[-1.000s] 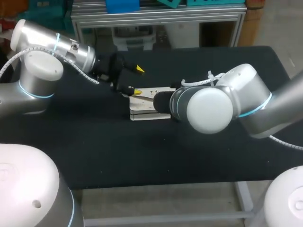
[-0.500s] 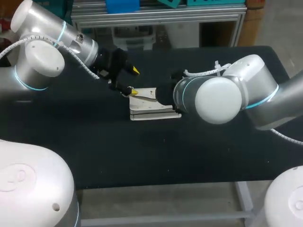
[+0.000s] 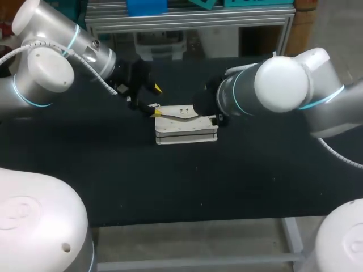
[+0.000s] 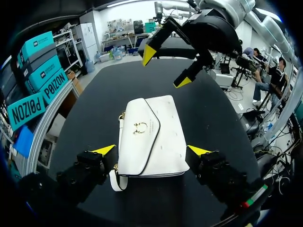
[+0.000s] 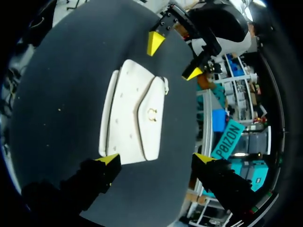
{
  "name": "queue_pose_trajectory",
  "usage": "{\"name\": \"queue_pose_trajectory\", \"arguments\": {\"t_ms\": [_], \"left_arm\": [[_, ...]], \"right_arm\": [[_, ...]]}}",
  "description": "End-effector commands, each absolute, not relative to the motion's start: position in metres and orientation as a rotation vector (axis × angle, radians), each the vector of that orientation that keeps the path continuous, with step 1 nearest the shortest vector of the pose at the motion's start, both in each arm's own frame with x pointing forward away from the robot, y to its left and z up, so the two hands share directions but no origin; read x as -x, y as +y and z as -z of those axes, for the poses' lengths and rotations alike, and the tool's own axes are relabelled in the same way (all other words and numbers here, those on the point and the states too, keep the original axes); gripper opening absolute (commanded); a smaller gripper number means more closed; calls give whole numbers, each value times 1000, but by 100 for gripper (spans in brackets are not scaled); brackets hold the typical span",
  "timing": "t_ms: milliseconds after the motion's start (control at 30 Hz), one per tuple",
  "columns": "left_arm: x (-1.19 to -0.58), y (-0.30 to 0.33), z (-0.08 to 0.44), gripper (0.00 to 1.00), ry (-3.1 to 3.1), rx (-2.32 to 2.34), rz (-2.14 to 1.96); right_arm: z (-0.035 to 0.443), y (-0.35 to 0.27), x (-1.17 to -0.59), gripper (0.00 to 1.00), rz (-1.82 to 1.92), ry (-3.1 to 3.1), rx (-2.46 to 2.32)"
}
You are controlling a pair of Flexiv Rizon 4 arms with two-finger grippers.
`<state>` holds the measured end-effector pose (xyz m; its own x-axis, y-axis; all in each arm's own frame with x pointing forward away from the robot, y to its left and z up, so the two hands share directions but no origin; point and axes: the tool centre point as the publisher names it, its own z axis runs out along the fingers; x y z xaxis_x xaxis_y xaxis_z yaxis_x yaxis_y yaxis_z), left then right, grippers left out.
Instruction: Pick up the bag, open it, inspect its contents, close it, and place it on the opposite side
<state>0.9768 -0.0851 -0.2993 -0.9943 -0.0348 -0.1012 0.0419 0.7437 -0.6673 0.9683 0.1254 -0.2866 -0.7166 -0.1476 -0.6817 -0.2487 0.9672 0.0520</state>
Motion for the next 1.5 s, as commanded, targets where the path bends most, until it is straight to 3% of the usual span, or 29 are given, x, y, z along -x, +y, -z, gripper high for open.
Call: {"name": "queue_pose_trajectory", "arguments": {"t_ms": [33,1500], "left_arm": [[-979,-83,304,100,2841,9,1095],[-978,-55,318,100,2962,325,935]], "right_arm": [[281,128,-972,100,-134,2485,286],[283,124,-970,100,-200,2883,66]]}}
